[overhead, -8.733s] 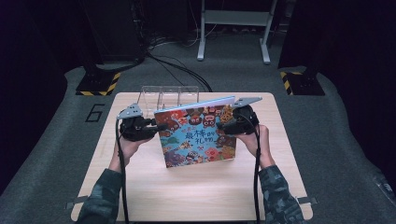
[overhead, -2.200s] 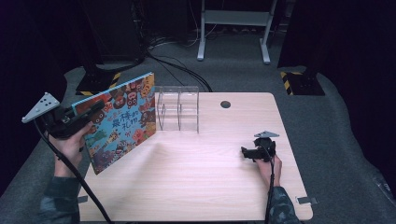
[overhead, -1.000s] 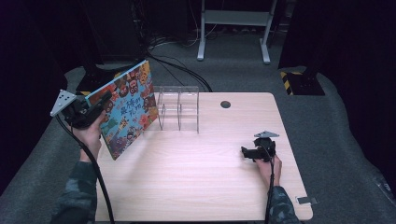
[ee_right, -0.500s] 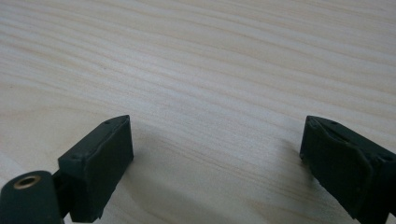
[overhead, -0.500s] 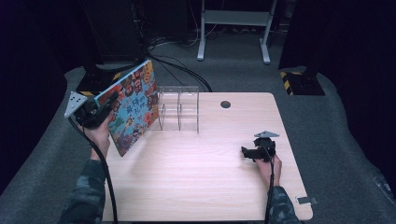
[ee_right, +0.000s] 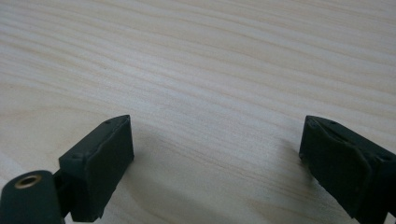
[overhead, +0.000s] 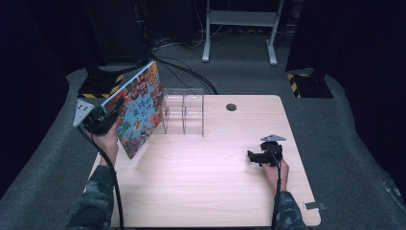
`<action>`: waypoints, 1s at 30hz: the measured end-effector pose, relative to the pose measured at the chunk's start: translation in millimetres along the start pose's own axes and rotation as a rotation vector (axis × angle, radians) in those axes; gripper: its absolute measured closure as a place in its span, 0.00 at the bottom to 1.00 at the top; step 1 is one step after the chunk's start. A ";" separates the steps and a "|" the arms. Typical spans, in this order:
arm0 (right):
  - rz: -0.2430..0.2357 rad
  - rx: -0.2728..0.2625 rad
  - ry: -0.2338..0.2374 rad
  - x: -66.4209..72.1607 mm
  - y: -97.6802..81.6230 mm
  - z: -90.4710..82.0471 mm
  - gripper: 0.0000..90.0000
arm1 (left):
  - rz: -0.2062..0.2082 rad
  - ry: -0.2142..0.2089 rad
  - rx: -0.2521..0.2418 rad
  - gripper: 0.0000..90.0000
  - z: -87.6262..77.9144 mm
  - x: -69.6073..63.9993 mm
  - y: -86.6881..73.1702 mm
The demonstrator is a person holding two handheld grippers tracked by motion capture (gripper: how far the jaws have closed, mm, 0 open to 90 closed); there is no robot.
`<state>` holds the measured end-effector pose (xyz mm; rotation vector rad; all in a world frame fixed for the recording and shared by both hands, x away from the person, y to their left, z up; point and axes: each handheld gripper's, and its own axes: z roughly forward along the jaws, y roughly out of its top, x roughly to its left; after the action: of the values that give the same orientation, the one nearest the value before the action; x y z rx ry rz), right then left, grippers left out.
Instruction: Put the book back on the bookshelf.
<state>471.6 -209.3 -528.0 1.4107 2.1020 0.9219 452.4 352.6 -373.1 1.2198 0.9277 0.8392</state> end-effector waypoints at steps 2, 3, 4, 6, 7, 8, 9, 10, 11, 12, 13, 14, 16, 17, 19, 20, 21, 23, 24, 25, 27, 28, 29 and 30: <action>0.000 -0.001 0.001 0.0 0.0 0.0 0.11 | 0.000 0.002 -0.001 0.89 0.1 -0.3 -4.0; -0.001 -0.001 0.001 0.0 0.0 0.0 0.11 | -0.004 0.002 0.001 0.89 0.2 -0.1 -5.7; 0.003 -0.002 0.000 0.2 0.0 0.0 0.11 | -0.004 0.004 0.001 0.89 0.4 0.1 -7.7; 0.002 -0.002 0.000 0.1 0.0 0.0 0.11 | -0.007 0.001 0.008 0.89 1.0 1.2 -11.2; 0.003 -0.002 0.000 0.2 0.0 0.0 0.11 | -0.010 0.001 0.009 0.89 1.1 2.0 -13.2; 0.006 -0.003 -0.001 0.4 0.1 0.0 0.11 | -0.016 0.001 0.002 0.89 0.8 2.9 -14.6; 0.006 -0.003 -0.001 0.4 0.1 0.0 0.11 | -0.022 0.006 0.000 0.89 0.2 3.7 -15.4; 0.004 -0.003 -0.001 0.3 0.0 0.0 0.11 | -0.026 0.007 0.000 0.89 -0.5 4.9 -15.9; 0.005 -0.003 -0.001 0.4 0.0 -0.1 0.11 | -0.030 0.004 -0.001 0.89 -1.1 6.2 -16.7; 0.005 -0.003 -0.002 0.4 0.0 0.0 0.11 | -0.035 0.003 -0.002 0.89 -2.1 7.6 -17.5; 0.004 -0.003 -0.002 0.4 0.0 0.0 0.11 | -0.038 0.001 -0.003 0.89 -3.4 9.5 -18.7; 0.007 -0.002 -0.002 0.7 0.0 -0.2 0.11 | -0.045 -0.001 -0.007 0.89 -4.6 10.8 -19.9; 0.004 -0.003 -0.002 0.4 0.0 0.0 0.11 | -0.056 0.003 -0.005 0.89 -7.6 13.3 -22.2; 0.004 -0.003 -0.002 0.4 0.0 -0.1 0.11 | -0.070 0.005 -0.009 0.88 -8.9 14.3 -23.4; 0.005 -0.002 -0.002 0.5 0.0 -0.1 0.11 | -0.070 -0.001 -0.002 0.88 -10.8 15.7 -23.6; 0.004 -0.003 -0.002 0.4 0.0 -0.1 0.11 | -0.069 -0.003 0.004 0.88 -11.1 15.4 -23.0; 0.004 -0.003 -0.002 0.4 0.0 -0.1 0.11 | -0.065 -0.007 0.011 0.88 -11.3 15.0 -22.2; 0.004 -0.003 -0.002 0.4 0.0 0.0 0.11 | -0.061 -0.003 0.020 0.88 -11.9 14.0 -21.0; 0.007 -0.002 -0.002 0.7 0.0 -0.2 0.11 | -0.058 -0.005 0.032 0.87 -13.1 14.3 -20.2; 0.004 -0.003 -0.002 0.4 0.0 0.0 0.11 | -0.060 -0.003 0.035 0.87 -14.1 14.5 -19.7; 0.004 -0.003 -0.002 0.4 0.0 0.0 0.11 | -0.068 -0.001 0.040 0.85 -17.0 15.0 -18.2; 0.004 -0.003 -0.002 0.4 0.0 -0.1 0.11 | -0.069 -0.002 0.044 0.82 -18.3 15.1 -17.0; 0.004 -0.003 -0.002 0.4 0.0 -0.1 0.11 | -0.070 -0.003 0.048 0.81 -19.1 15.0 -16.1; 0.004 -0.004 -0.002 0.3 -0.1 -0.1 0.11 | -0.069 -0.001 0.056 0.78 -20.1 15.0 -14.8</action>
<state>471.4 -209.0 -527.9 1.4140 2.0956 0.9251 440.5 371.7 -391.5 1.2300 0.9925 0.7617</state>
